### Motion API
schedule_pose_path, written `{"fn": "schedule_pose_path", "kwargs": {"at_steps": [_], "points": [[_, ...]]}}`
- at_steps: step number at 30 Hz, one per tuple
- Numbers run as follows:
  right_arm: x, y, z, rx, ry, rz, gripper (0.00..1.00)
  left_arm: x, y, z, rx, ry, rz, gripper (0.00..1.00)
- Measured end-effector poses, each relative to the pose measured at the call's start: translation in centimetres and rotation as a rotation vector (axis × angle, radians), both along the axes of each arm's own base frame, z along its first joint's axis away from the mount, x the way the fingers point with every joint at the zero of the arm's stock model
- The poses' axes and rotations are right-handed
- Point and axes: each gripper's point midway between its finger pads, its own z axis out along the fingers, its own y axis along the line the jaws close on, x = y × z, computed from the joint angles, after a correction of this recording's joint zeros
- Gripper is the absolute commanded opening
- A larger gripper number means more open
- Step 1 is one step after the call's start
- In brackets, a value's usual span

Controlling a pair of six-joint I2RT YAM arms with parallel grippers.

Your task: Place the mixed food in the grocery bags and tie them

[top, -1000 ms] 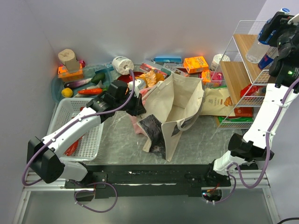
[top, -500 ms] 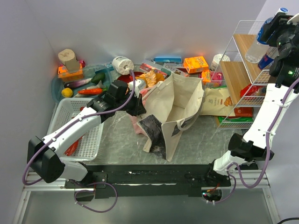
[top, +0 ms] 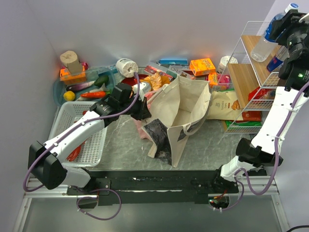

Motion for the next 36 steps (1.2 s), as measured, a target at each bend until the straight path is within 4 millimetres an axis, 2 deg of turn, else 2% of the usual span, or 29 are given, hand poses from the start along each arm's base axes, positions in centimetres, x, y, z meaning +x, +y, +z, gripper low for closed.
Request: {"fn": "schedule_pose_path", "kwargs": {"at_steps": [5, 11, 14, 16, 18, 22, 26, 31, 32, 33, 36], "points": [[-0.8, 1.0, 1.9, -0.005, -0.061, 0.029, 0.09, -0.1, 0.0, 0.0, -0.003, 0.002, -0.005, 0.01], [-2.7, 3.5, 4.1, -0.028, -0.129, 0.08, 0.07, -0.1, -0.1, 0.0, -0.006, 0.003, -0.009, 0.01], [-4.1, 6.3, 4.6, -0.037, -0.155, 0.128, 0.07, -0.2, -0.2, 0.0, -0.012, 0.009, -0.01, 0.01], [-5.1, 9.3, 4.3, -0.048, -0.164, 0.186, 0.07, -0.2, -0.3, -0.1, -0.017, 0.011, -0.01, 0.01], [-6.1, 13.3, 3.1, -0.047, -0.164, 0.285, 0.08, -0.3, -0.3, -0.2, -0.022, 0.013, -0.011, 0.01], [-7.7, 19.7, -1.2, -0.017, -0.108, 0.466, 0.08, -0.3, -0.3, -0.2, -0.03, 0.006, -0.011, 0.01], [-7.7, 23.7, -7.9, 0.003, 0.01, 0.549, 0.08, -0.4, -0.2, 0.2, -0.04, -0.008, -0.01, 0.01], [-5.8, 27.9, -18.9, -0.019, 0.246, 0.576, 0.08, -0.5, -0.2, 0.5, -0.053, -0.018, -0.01, 0.01], [-5.5, 28.4, -20.8, -0.026, 0.287, 0.576, 0.07, -0.5, -0.2, 0.5, -0.054, -0.019, -0.01, 0.01], [-5.3, 29.1, -23.5, -0.035, 0.349, 0.575, 0.07, -0.5, -0.2, 0.6, -0.056, -0.022, -0.01, 0.01], [-5.6, 29.6, -29.4, -0.033, 0.486, 0.558, 0.07, -0.6, -0.1, 0.7, -0.059, -0.03, -0.007, 0.01]]}}
